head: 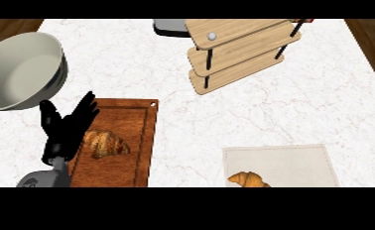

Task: Pick the tomato from the placemat and place it in the tiered shelf

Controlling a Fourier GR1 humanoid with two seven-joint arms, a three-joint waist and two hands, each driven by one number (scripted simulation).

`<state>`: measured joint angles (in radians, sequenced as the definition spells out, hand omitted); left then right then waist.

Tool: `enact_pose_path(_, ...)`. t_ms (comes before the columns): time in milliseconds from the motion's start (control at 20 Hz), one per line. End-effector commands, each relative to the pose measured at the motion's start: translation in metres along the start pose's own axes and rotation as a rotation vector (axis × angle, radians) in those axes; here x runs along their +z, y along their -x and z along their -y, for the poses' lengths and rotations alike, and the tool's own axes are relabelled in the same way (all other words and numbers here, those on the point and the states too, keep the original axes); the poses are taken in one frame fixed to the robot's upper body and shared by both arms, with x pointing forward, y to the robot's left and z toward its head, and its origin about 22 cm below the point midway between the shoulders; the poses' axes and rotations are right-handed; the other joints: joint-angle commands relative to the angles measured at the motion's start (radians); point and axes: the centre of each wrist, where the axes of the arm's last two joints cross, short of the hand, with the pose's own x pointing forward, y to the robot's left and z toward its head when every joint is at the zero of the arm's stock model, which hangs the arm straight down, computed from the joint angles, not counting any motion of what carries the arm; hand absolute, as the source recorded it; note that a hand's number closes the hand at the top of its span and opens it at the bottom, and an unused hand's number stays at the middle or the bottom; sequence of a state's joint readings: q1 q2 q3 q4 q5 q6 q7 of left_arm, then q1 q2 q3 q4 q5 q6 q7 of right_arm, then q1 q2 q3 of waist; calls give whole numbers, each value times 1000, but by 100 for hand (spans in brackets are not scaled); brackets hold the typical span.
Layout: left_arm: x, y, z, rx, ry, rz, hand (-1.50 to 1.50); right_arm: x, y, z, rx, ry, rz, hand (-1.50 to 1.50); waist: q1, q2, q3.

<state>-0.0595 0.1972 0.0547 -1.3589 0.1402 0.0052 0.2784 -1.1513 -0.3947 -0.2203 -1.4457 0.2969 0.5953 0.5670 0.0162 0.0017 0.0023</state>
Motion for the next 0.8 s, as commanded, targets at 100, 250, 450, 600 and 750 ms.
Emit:
enact_pose_path(100, -11, 0, 3, -7, -14, -35, 0, -22, 30, -9, 64, -46, 7, 150, -7, 2, -3)
enact_pose_path(250, -1, 10, -10, 14, 0, -41, 0, -49, 21, -30, 90, -22, 16, 150, 8, 5, -3)
enact_pose_path(450, 5, 18, -15, -2, 10, -38, 0, -63, 39, -46, 93, -28, 11, 150, 9, 5, -3)
enact_pose_path(600, -7, 4, -11, -6, -3, -18, 0, -75, 45, -55, 79, 4, 24, 150, 9, 7, -3)
enact_pose_path(750, -6, 11, 7, 5, 0, -34, 0, -82, 48, -67, 98, 0, 21, 150, 4, 5, -3)
